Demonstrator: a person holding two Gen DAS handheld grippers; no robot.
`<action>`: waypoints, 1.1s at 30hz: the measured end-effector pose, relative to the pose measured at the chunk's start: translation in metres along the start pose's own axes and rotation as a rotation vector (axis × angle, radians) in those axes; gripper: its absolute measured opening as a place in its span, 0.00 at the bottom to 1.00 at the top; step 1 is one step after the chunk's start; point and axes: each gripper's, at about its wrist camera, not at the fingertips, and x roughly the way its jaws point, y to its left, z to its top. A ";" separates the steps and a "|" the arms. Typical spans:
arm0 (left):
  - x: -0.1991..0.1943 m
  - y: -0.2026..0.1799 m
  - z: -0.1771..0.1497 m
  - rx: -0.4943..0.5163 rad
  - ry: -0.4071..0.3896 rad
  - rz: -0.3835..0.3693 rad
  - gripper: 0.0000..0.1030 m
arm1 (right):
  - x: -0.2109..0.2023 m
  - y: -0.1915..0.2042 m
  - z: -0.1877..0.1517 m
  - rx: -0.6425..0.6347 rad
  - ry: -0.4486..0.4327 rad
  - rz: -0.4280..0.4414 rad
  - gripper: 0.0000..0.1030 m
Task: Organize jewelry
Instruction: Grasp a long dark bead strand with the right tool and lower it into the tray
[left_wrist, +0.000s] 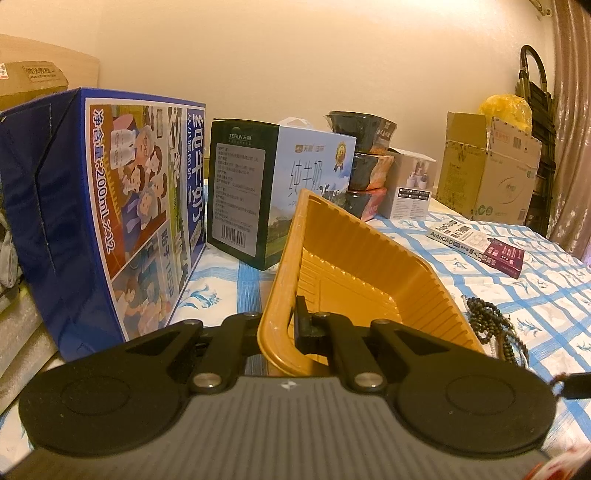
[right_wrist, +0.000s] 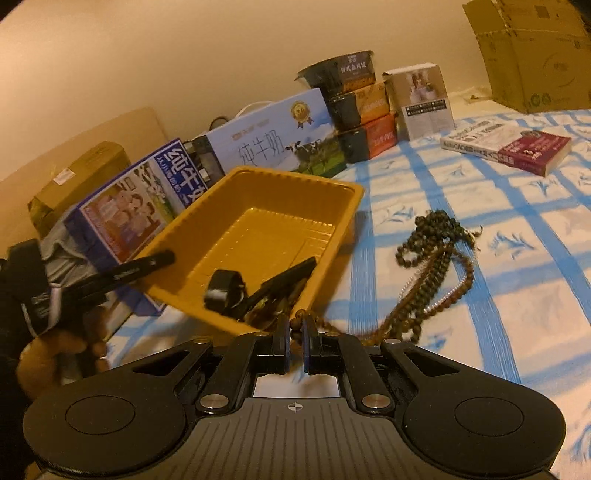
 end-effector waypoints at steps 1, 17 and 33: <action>0.000 0.000 0.000 0.000 -0.001 0.000 0.06 | -0.005 0.001 0.000 0.003 -0.001 0.001 0.06; -0.003 -0.003 0.002 0.003 -0.006 -0.007 0.06 | -0.104 0.000 0.065 0.023 -0.260 -0.081 0.06; -0.005 -0.007 0.004 0.002 -0.005 -0.010 0.06 | -0.102 0.031 0.129 -0.078 -0.272 -0.101 0.06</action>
